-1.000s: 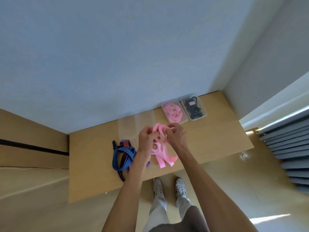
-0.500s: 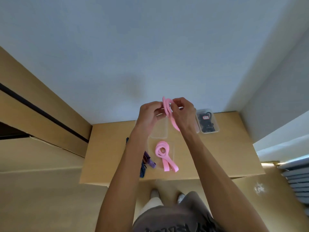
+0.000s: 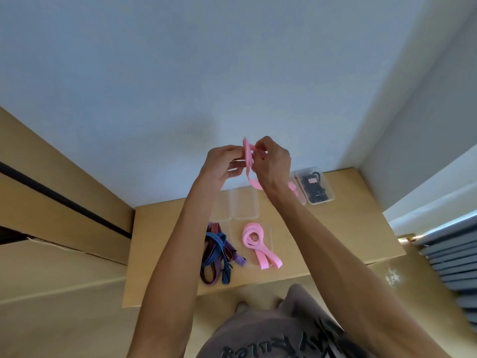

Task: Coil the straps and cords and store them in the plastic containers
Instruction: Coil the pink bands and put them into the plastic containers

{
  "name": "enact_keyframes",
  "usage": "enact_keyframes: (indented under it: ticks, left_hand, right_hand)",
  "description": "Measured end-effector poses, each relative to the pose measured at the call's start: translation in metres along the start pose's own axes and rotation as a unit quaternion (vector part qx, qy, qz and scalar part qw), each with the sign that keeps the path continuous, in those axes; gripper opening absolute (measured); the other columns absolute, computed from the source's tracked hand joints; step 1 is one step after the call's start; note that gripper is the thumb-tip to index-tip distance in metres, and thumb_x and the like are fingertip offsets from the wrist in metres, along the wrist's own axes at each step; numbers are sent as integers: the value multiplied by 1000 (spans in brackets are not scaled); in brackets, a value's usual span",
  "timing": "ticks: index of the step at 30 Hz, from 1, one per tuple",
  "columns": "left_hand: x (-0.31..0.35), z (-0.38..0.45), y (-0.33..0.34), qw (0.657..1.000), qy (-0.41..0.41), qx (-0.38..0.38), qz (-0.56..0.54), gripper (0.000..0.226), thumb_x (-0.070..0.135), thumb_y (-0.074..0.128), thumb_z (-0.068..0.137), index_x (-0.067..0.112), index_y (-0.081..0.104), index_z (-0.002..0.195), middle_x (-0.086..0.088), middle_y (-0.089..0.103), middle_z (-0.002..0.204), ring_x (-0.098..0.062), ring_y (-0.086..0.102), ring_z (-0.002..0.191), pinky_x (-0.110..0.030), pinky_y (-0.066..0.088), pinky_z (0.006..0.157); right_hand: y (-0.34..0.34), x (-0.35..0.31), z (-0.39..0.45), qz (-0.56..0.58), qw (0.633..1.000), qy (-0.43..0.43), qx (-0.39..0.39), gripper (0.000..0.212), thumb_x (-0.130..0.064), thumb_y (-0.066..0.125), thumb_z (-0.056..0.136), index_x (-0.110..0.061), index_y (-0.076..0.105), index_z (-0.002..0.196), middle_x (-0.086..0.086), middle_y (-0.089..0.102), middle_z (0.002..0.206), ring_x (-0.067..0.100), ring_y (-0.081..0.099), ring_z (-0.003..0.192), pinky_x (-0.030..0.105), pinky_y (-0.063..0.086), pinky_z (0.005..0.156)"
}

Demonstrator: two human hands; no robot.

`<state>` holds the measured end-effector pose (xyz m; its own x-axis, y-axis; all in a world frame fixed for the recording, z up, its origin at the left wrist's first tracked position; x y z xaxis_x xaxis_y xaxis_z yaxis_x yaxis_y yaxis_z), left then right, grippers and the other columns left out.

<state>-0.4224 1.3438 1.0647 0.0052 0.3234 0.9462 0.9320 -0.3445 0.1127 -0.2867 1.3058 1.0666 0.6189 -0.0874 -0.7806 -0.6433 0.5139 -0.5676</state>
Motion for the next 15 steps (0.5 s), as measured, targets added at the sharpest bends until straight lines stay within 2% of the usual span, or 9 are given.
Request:
enact_keyframes:
  ticks: [3, 7, 9, 11, 13, 15]
  left_hand:
    - [-1, 2, -17, 999, -14, -8, 34, 30, 24, 72, 76, 12, 79, 103, -14, 73, 94, -18, 68, 78, -25, 53, 72]
    - [-17, 8, -35, 997, -51, 39, 46, 23, 13, 72, 81, -4, 75, 96, -19, 75, 90, -23, 72, 75, -27, 55, 68]
    - [-25, 12, -36, 992, -75, 82, 67, 15, 8, 73, 81, -6, 73, 86, -16, 75, 79, -23, 73, 70, -25, 56, 63]
    - [-31, 14, -34, 988, -94, 94, 77, 9, 2, 72, 78, -7, 71, 80, -16, 72, 72, -23, 72, 66, -23, 56, 60]
    - [-36, 14, -33, 991, -103, 60, 56, 16, -4, 69, 79, -15, 68, 89, -19, 66, 77, -25, 67, 70, -23, 58, 65]
    - [-40, 11, -32, 996, -90, 17, -1, 23, -6, 67, 83, -13, 69, 105, -19, 68, 89, -26, 68, 78, -26, 58, 73]
  right_hand:
    - [13, -9, -8, -36, 999, -36, 7, 13, -10, 56, 91, -2, 64, 84, 11, 69, 81, 30, 61, 69, 37, 46, 62]
    - [25, -18, -23, -42, 996, -75, 16, 33, -26, 53, 93, 0, 64, 77, 13, 66, 75, 31, 57, 60, 36, 45, 55]
    - [32, -14, -27, -40, 997, -66, 8, 30, -20, 52, 91, 2, 66, 78, 14, 65, 78, 32, 57, 61, 37, 44, 55]
    - [36, -8, -30, -23, 999, -45, 6, 24, -12, 54, 88, 2, 69, 77, 14, 66, 80, 33, 59, 64, 37, 44, 55]
    - [34, -3, -31, -10, 999, -40, 16, 21, -10, 57, 86, 0, 73, 76, 13, 68, 80, 30, 61, 64, 35, 44, 55]
    - [31, 1, -29, -18, 999, -49, 9, 14, -3, 63, 83, -3, 77, 81, 11, 69, 83, 25, 63, 67, 33, 47, 58]
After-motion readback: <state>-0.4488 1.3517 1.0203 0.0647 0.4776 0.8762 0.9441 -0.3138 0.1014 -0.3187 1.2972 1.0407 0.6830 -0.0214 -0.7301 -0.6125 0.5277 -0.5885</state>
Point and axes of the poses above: each hand's wrist, its own z-axis towards the middle knuckle, its own y-axis out of the palm, x = y × z, the point moved 4 cm from there along z, towards the middle knuckle
